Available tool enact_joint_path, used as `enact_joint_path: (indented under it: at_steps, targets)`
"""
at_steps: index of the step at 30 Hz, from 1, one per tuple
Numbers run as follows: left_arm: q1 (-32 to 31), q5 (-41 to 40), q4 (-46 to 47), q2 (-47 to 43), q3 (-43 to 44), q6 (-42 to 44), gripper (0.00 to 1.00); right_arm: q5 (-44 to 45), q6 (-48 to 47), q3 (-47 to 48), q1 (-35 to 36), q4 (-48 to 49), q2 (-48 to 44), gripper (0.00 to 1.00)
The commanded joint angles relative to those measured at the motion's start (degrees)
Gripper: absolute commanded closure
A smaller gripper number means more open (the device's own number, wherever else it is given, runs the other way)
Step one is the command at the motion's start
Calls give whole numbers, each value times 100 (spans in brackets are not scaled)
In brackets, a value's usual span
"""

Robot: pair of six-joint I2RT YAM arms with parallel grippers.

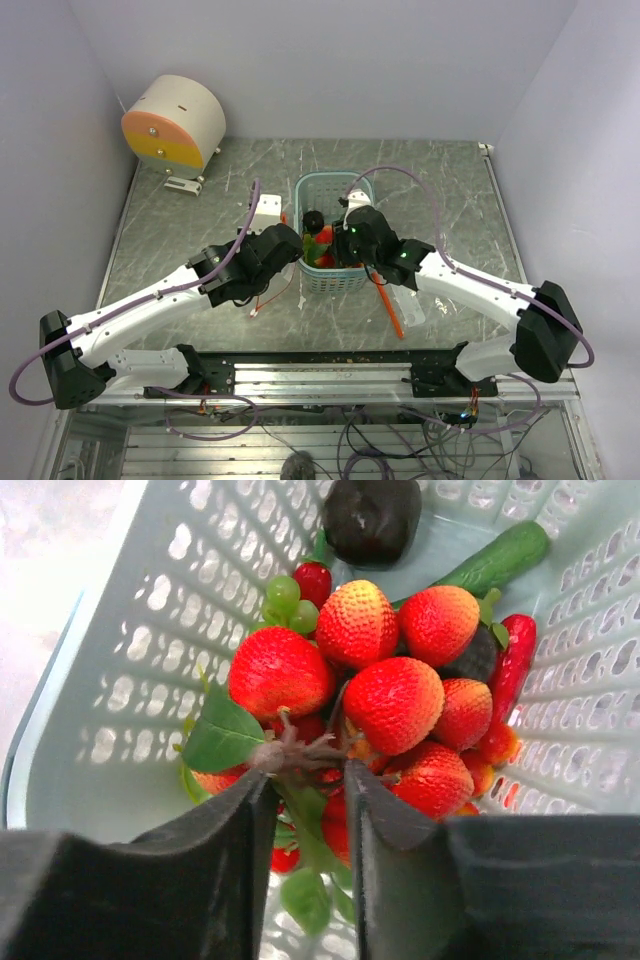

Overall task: Place the food in the zip-top bag and seal the zipper
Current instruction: Pick up the fake fruit from the bin, then place the fake fruit in the zipper food storage bag.

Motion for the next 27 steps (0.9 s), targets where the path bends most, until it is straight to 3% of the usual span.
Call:
enact_joint_path:
  at_steps: [1, 3, 4, 10, 14, 27]
  targets:
    - [22, 29, 102, -87, 56, 34, 93, 465, 74, -59, 3, 336, 156, 80]
    - [19, 47, 84, -123, 53, 32, 93, 579, 86, -29, 8, 320, 192, 98]
    - [18, 41, 71, -140, 50, 25, 93, 646, 86, -5, 3, 308, 156, 100]
    - [19, 18, -2, -250, 63, 27, 93, 922, -76, -180, -16, 987, -1004, 100]
    - [21, 5, -18, -285, 64, 32, 93, 558, 32, -480, -170, 1676, -1767, 100]
    - [23, 35, 163, -259, 109, 95, 93, -742, 558, -850, -538, 2193, -2476, 100]
